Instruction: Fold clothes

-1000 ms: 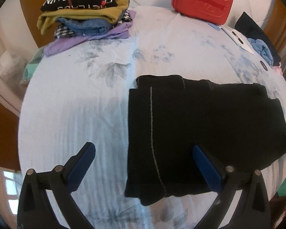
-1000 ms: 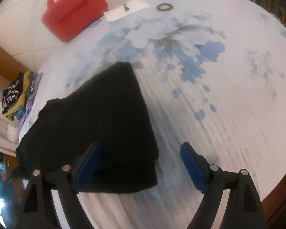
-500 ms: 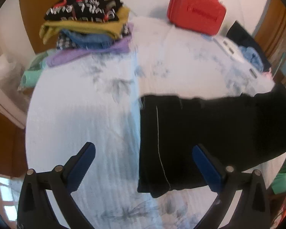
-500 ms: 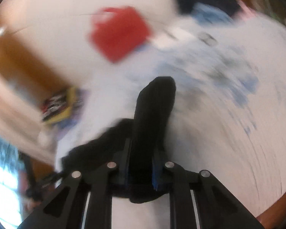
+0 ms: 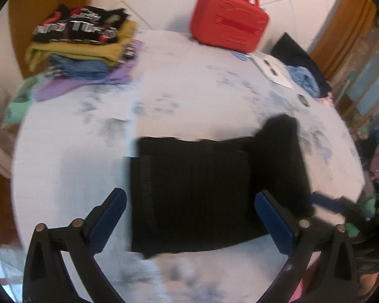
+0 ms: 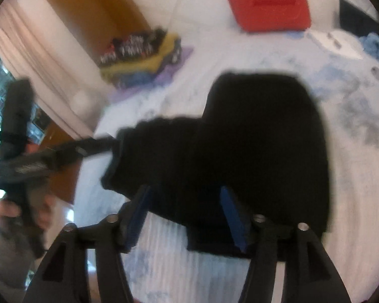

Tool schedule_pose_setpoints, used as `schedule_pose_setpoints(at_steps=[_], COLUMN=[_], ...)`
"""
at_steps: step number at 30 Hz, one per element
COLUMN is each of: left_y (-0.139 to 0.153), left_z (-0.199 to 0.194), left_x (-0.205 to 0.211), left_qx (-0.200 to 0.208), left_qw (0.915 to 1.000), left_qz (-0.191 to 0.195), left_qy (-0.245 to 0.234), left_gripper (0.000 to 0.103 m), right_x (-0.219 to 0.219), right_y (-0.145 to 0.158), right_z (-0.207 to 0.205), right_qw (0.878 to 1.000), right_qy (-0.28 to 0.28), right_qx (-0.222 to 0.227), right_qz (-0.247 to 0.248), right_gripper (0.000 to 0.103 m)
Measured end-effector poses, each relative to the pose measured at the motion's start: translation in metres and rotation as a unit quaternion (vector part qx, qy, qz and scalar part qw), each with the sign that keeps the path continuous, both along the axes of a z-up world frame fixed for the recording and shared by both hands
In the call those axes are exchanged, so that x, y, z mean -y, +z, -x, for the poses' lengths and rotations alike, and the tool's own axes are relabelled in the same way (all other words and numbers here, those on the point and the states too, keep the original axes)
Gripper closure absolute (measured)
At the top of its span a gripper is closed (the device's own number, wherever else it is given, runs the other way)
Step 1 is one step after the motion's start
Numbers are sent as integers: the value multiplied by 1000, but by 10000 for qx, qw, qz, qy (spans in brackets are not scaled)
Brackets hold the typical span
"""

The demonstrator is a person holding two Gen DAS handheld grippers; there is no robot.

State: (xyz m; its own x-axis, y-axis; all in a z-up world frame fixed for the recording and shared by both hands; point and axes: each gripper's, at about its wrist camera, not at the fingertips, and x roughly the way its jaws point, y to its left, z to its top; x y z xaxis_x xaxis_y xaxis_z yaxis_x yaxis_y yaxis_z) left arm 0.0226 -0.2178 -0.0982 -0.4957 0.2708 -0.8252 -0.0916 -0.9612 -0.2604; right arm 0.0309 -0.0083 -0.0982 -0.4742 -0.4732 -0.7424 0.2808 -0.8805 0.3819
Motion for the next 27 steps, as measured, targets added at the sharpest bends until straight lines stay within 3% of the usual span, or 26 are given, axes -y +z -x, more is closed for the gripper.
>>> schedule_pose_setpoints(at_steps=[2, 3, 5, 10, 12, 13, 14, 15, 17, 19, 24, 27], left_y=[-1, -2, -4, -12, -21, -26, -32, -39, -35, -20, 46, 42], left_z=[3, 4, 8, 17, 21, 23, 25, 26, 25, 21, -15, -22], left_x=[-17, -26, -44, -86, -102, -110, -118, -126, -126, -117, -55, -14], left_qx=[26, 38, 59, 129, 289, 381, 469, 557, 495, 394, -347, -264], left_qw=[9999, 9998, 9995, 9980, 9969, 9959, 9941, 9919, 9935, 9954, 9976, 9985], left_qz=[-50, -51, -21, 108, 107, 93, 131, 170, 168, -20, 138, 358], left_qy=[-120, -185, -305, -601, -730, -811, -968, -1126, -1011, -870, -590, -320], left_gripper=[0, 0, 0, 0, 10, 29, 65, 75, 88, 91, 92, 92], right_x=[-29, -45, -77, -133, -138, -138, -138, -137, -139, -145, -136, -111], right_y=[17, 22, 29, -2, -20, -28, -35, -40, -48, -49, -26, -9], right_z=[-11, -14, -20, -10, 0, 7, 12, 15, 20, 22, 26, 32], right_qw=[9996, 9991, 9971, 9889, 9871, 9868, 9865, 9863, 9853, 9842, 9873, 9902], right_qy=[-204, -355, -656, -1387, -1403, -1390, -1376, -1359, -1378, -1399, -1114, -819], right_qx=[-193, -228, -265, 340, 560, 641, 714, 760, 836, 858, 654, 453], right_qz=[-6, 96, 283, 407, 531, 526, 526, 543, 565, 661, 928, 1034], right_gripper=[18, 16, 16, 16, 19, 20, 21, 21, 21, 20, 21, 20])
